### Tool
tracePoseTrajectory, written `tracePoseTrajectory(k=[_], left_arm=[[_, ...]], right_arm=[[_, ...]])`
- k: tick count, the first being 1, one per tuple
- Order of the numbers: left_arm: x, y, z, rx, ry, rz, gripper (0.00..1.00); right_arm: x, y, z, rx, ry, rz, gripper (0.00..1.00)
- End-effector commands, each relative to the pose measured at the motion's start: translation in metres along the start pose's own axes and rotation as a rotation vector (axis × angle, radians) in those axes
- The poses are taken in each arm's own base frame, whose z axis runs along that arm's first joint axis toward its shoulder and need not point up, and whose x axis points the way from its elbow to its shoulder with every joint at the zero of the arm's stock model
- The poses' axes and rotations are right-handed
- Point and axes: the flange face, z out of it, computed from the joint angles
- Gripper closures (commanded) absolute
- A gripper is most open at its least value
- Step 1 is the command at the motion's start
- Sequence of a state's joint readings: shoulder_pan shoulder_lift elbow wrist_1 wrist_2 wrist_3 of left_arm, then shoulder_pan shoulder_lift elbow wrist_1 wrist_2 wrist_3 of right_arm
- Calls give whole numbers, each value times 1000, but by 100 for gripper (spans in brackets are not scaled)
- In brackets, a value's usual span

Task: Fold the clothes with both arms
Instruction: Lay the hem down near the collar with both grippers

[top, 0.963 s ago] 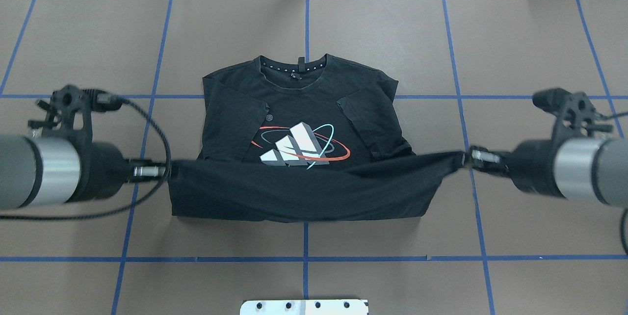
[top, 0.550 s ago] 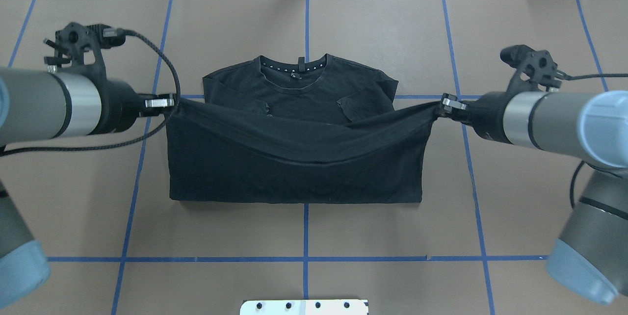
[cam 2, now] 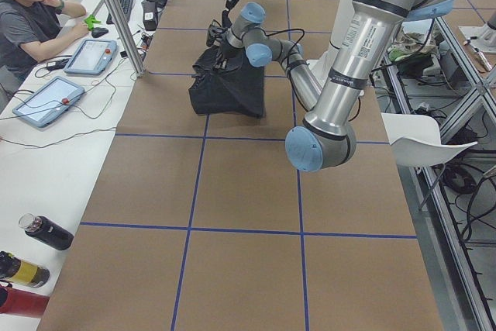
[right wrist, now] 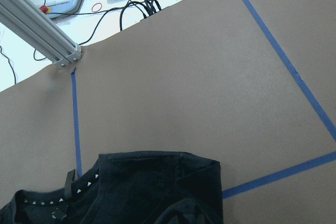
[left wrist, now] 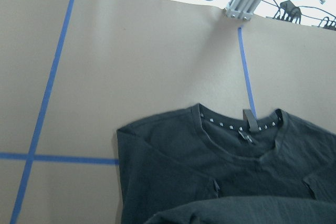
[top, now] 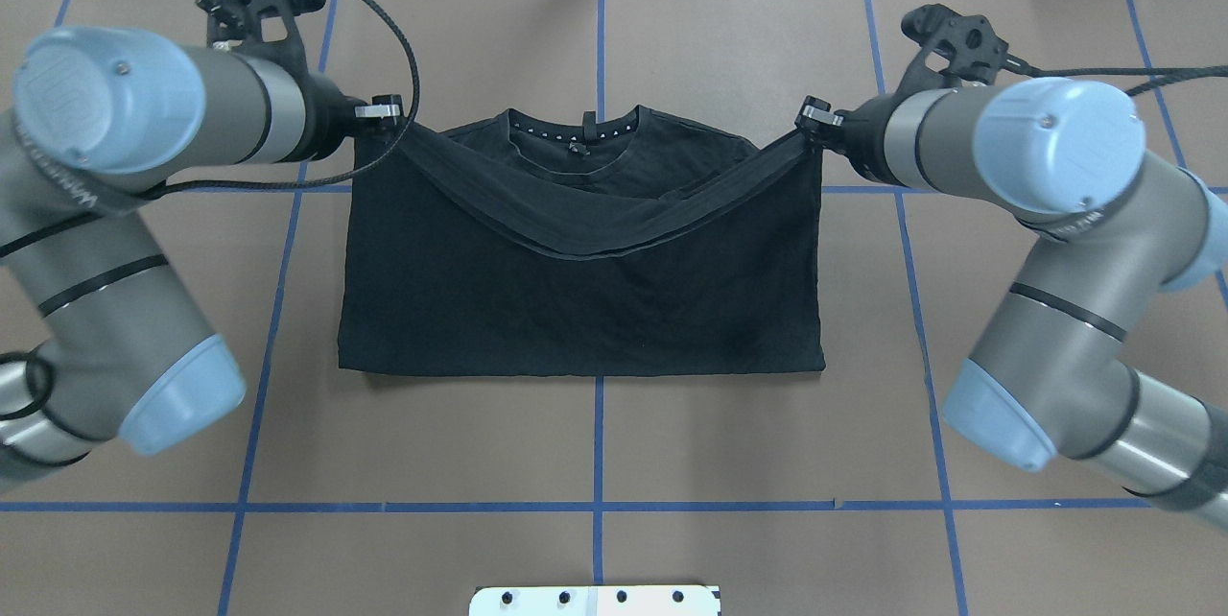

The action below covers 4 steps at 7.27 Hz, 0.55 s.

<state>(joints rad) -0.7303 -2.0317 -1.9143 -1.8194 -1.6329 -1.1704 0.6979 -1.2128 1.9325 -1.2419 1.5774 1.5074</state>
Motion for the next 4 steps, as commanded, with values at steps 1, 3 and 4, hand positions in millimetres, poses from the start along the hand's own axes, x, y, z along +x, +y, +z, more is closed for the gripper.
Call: tracePoseTrajectory(k=[1, 3, 4], left_arm=[[-5, -28, 62, 18, -40, 46, 100], [-6, -35, 127, 17, -91, 119, 100], [-20, -31, 151, -1, -124, 143, 100]], right_arm=[[-10, -8, 34, 40, 48, -4, 100], [-12, -8, 74, 42, 112, -7, 100], [-9, -8, 91, 39, 140, -17, 100]])
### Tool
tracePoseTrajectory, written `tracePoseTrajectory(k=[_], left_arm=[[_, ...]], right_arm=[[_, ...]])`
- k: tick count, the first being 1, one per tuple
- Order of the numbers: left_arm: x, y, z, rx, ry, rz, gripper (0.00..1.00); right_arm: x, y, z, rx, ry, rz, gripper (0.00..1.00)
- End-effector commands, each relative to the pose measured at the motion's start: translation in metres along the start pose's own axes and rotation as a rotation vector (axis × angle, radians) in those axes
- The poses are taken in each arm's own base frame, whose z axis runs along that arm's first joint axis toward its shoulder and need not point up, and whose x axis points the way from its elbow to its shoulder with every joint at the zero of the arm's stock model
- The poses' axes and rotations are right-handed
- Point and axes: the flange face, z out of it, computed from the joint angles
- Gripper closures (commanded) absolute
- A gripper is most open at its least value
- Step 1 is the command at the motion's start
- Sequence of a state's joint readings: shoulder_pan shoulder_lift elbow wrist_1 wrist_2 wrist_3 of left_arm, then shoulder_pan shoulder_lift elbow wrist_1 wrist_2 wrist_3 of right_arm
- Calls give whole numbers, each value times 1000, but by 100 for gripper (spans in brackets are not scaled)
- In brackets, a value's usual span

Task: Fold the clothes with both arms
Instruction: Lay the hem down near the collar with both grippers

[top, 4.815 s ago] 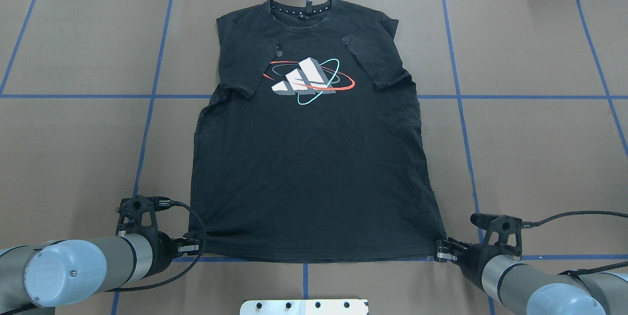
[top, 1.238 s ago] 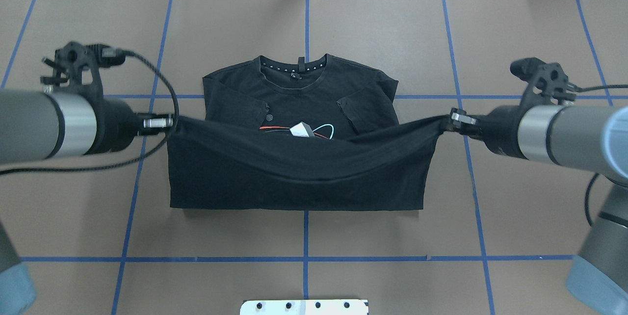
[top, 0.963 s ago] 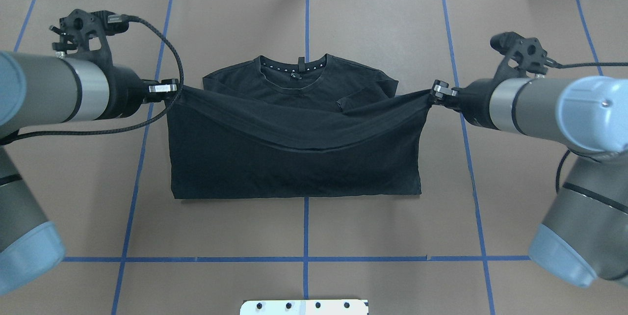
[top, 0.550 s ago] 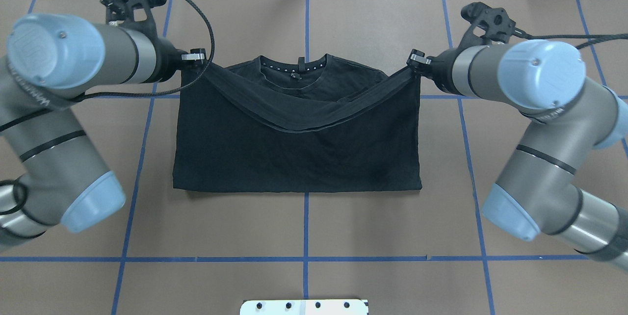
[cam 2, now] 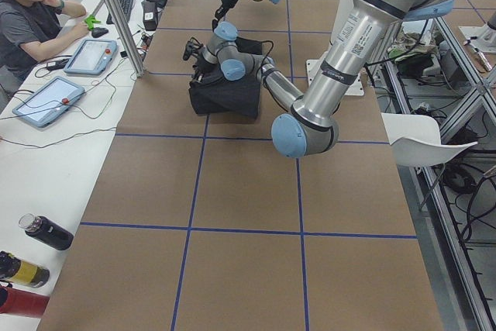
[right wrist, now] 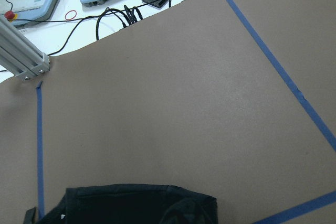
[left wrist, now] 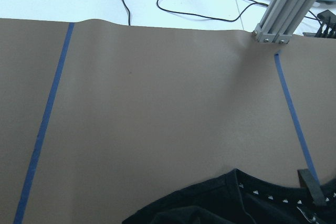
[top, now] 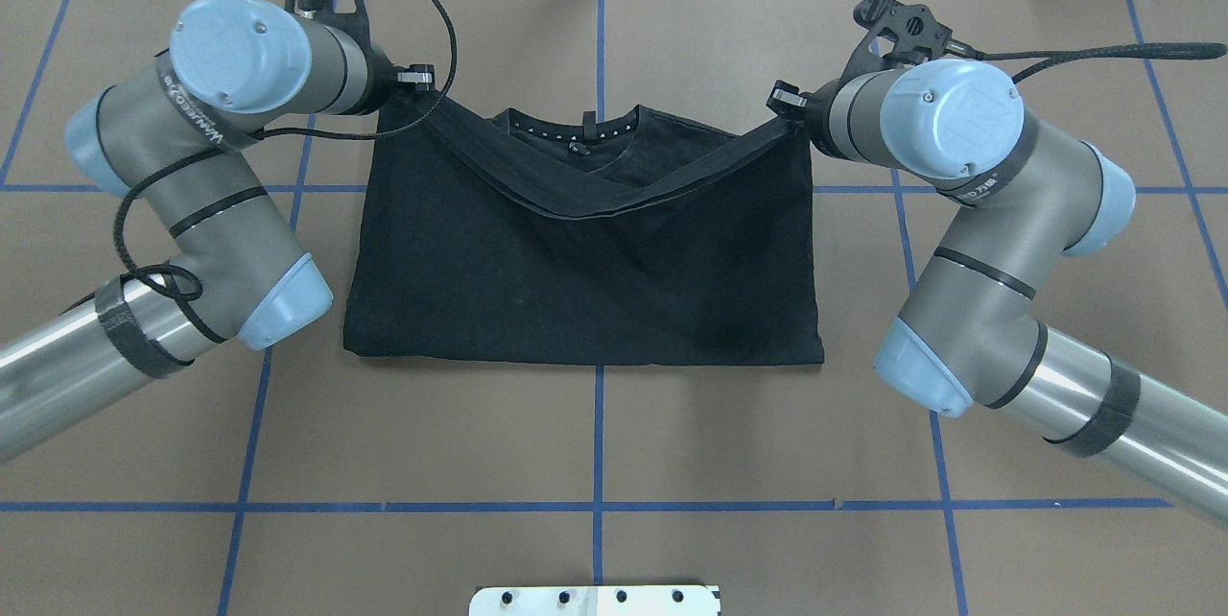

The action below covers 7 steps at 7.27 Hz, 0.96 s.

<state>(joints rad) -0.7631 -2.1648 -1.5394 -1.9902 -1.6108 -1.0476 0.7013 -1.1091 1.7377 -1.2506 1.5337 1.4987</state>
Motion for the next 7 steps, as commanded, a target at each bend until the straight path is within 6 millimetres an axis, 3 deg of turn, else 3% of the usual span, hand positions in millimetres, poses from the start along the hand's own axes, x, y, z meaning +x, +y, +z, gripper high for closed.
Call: tracePoseTrajectory(k=[1, 2, 4, 7], left_arm=[[-19, 7, 53, -24, -50, 75, 100], [-25, 10, 63, -27, -54, 112, 100], [-27, 9, 63, -26, -53, 129, 100], [-37, -13, 54, 11, -28, 161, 100]], right_arm=[[5, 2, 36, -3, 62, -25, 100], [8, 2, 41, -4, 73, -38, 100], [13, 1, 46, -5, 80, -72, 100], [16, -11, 45, 5, 87, -116, 100]])
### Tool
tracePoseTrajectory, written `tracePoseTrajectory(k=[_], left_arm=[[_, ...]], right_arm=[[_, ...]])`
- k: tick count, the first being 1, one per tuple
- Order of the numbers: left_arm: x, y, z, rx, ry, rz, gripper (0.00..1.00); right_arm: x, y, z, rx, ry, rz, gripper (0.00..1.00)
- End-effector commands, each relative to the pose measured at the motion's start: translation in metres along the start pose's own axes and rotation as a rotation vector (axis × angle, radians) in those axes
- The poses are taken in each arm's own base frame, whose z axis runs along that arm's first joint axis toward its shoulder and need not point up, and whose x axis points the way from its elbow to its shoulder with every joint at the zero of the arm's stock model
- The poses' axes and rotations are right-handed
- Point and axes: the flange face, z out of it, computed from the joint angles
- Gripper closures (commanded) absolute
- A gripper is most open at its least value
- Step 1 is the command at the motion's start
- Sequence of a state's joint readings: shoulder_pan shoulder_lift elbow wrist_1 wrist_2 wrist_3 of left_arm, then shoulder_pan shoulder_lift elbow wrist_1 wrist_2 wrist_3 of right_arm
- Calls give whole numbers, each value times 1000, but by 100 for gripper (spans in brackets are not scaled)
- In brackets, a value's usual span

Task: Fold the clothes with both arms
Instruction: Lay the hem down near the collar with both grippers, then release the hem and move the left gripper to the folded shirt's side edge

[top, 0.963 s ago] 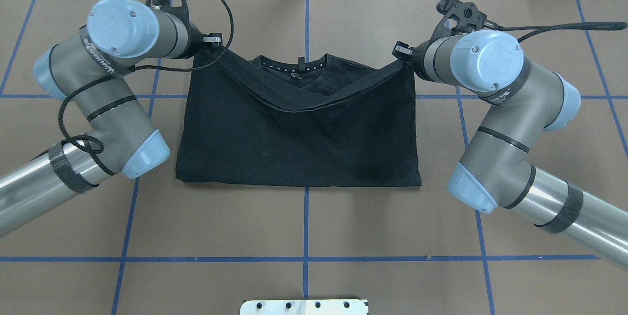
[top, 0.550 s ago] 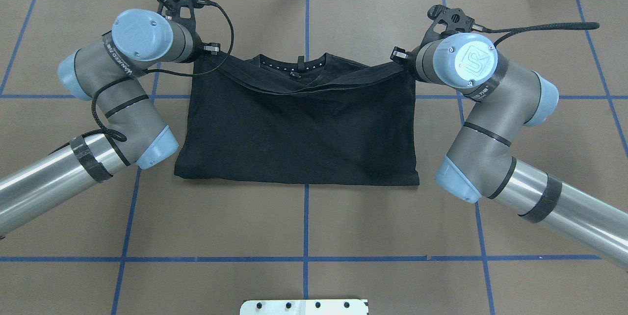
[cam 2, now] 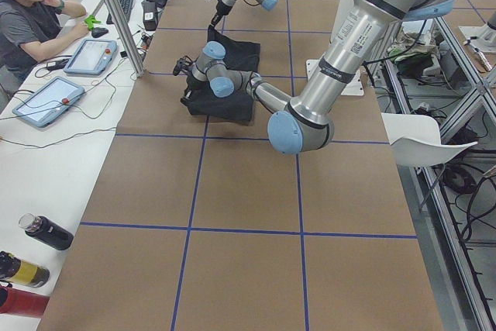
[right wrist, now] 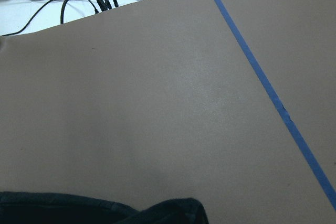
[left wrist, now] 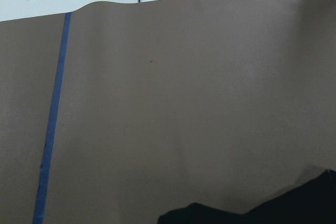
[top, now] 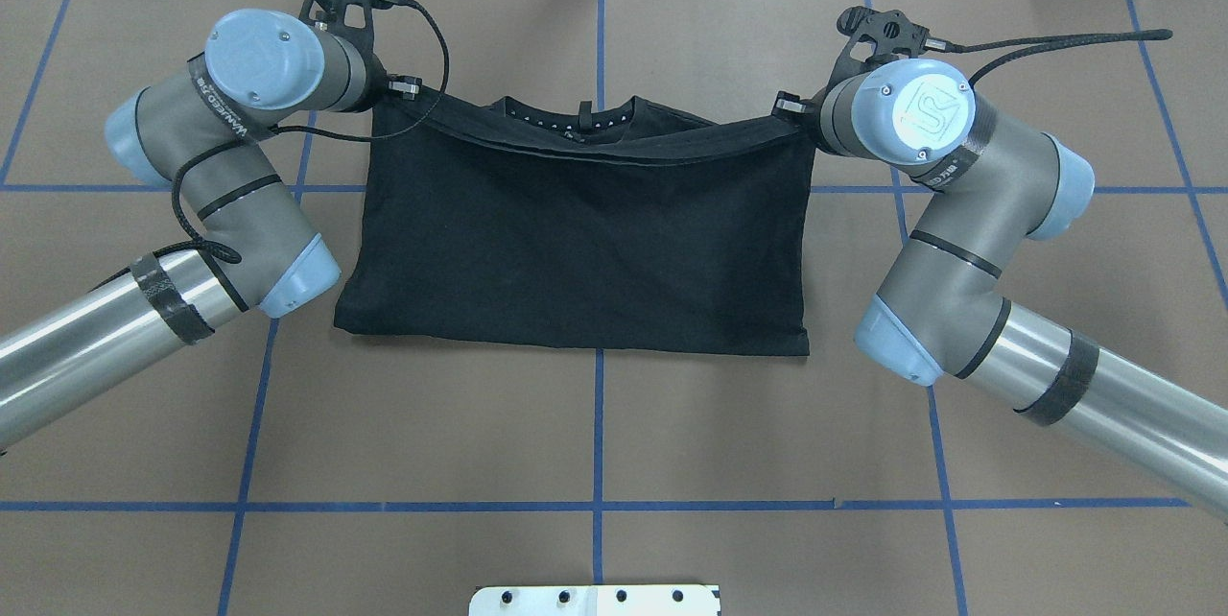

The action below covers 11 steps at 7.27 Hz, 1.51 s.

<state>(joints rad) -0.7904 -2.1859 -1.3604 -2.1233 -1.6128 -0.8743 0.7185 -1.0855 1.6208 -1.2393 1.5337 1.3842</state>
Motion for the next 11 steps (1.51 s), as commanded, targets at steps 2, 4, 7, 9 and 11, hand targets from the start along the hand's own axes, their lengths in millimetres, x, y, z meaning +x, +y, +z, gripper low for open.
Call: tracePoseTrajectory(k=[2, 4, 7, 9, 11], left_arm=[[-9, -10, -4, 15, 0, 20, 100], [-10, -11, -4, 16, -1, 18, 99], [-10, -12, -11, 60, 52, 22, 0], [-11, 4, -35, -14, 163, 50, 0], [-46, 48, -88, -39, 243, 116, 0]], right_arm=[[8, -5, 10, 2, 26, -21, 100], [11, -5, 18, 0, 41, -28, 100], [-11, -11, 12, -4, 20, -36, 0], [-5, -41, -9, -110, -40, -89, 0], [9, -44, -26, -124, -69, -125, 0]])
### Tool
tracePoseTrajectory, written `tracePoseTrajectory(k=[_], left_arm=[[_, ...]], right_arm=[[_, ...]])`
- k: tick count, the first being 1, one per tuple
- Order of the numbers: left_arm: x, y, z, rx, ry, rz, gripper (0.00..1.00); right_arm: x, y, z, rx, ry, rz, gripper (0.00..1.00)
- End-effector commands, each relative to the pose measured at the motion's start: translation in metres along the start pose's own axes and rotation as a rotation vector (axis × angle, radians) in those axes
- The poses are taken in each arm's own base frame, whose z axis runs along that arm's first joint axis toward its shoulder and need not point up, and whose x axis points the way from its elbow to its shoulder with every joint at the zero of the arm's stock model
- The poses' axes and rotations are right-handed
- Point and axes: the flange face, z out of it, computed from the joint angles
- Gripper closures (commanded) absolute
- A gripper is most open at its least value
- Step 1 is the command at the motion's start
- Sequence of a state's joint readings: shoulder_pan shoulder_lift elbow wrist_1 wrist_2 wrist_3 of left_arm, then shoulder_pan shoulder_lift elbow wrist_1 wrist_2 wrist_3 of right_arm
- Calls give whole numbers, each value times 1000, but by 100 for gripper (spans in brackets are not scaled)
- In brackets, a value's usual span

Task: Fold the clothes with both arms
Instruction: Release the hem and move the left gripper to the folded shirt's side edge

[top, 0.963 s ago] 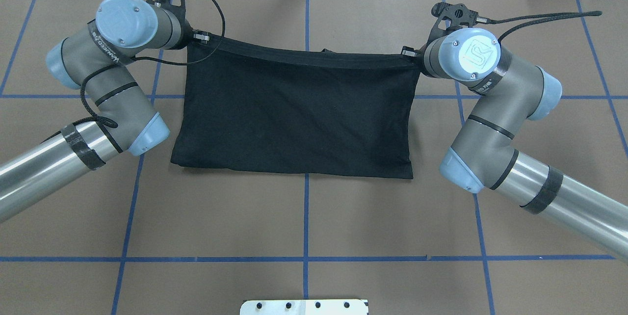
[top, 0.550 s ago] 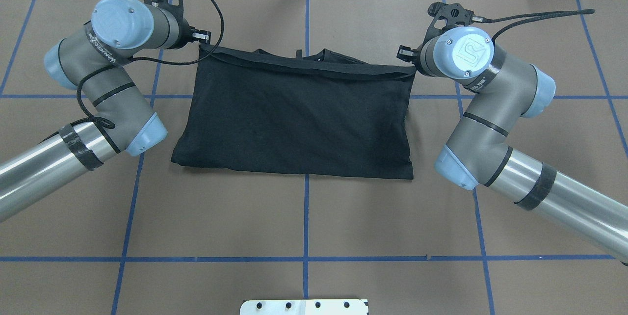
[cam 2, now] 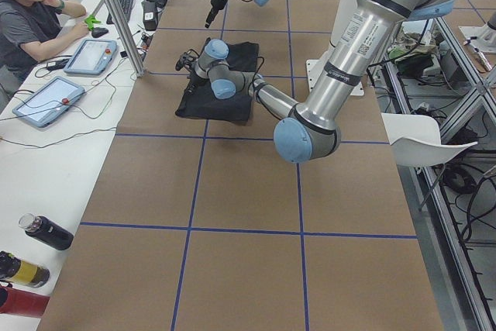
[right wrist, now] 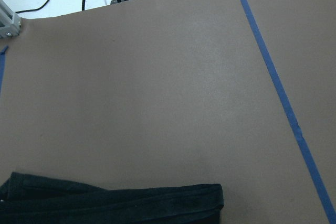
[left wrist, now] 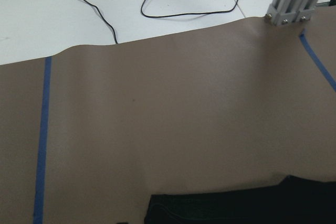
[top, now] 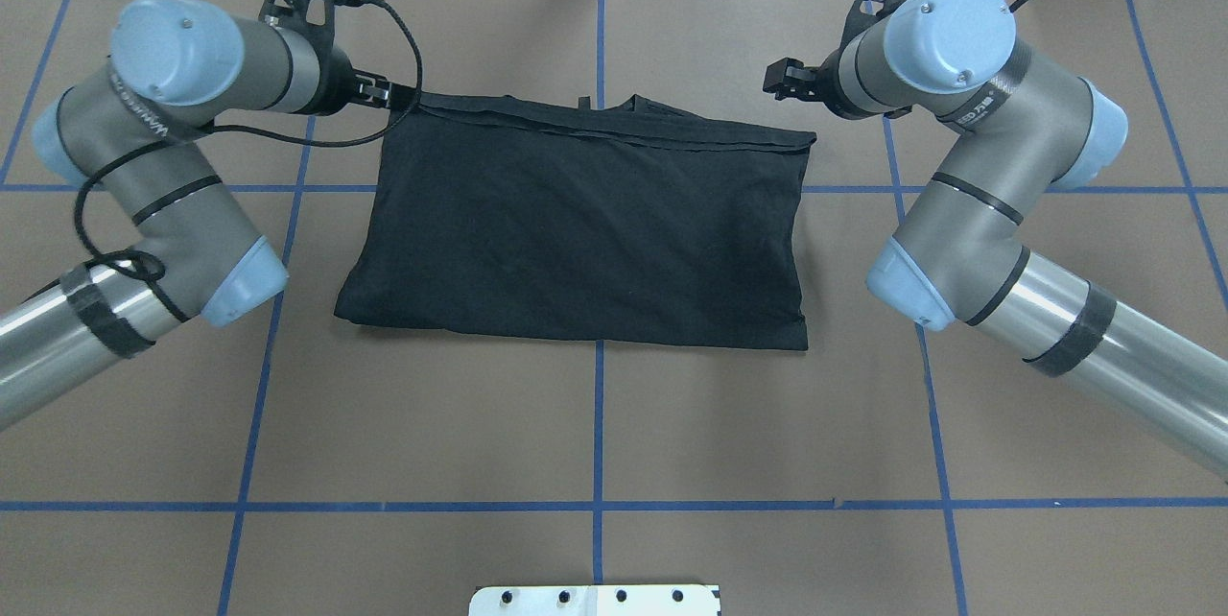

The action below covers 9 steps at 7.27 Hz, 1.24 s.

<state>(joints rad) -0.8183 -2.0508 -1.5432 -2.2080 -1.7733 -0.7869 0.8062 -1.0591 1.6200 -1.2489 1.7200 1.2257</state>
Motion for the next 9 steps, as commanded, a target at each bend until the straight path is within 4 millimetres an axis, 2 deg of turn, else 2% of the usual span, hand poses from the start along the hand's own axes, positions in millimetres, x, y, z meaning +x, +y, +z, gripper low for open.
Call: tracePoseTrajectory(k=[1, 2, 3, 4, 5, 6, 8, 9], left_arm=[[-19, 48, -52, -50, 78, 15, 0], [-27, 73, -68, -59, 88, 1, 0], [-29, 118, -66, -68, 146, -54, 0], [-22, 157, -58, -93, 185, -127, 0], [-8, 180, -47, -92, 167, -138, 0], [0, 201, -31, -112, 147, -162, 0], [16, 216, -26, -143, 164, -179, 1], [24, 221, -22, -155, 170, -196, 10]], right_arm=[[8, 0, -13, -9, -23, -23, 0], [7, 1, -14, -7, -27, -25, 0], [5, 3, -13, -8, -30, -27, 0], [5, 4, -14, -9, -32, -28, 0], [4, 3, -15, -7, -33, -28, 0], [5, 3, -15, -6, -33, -27, 0], [4, 3, -15, -4, -33, -29, 0], [4, 4, -14, 0, -32, -29, 0]])
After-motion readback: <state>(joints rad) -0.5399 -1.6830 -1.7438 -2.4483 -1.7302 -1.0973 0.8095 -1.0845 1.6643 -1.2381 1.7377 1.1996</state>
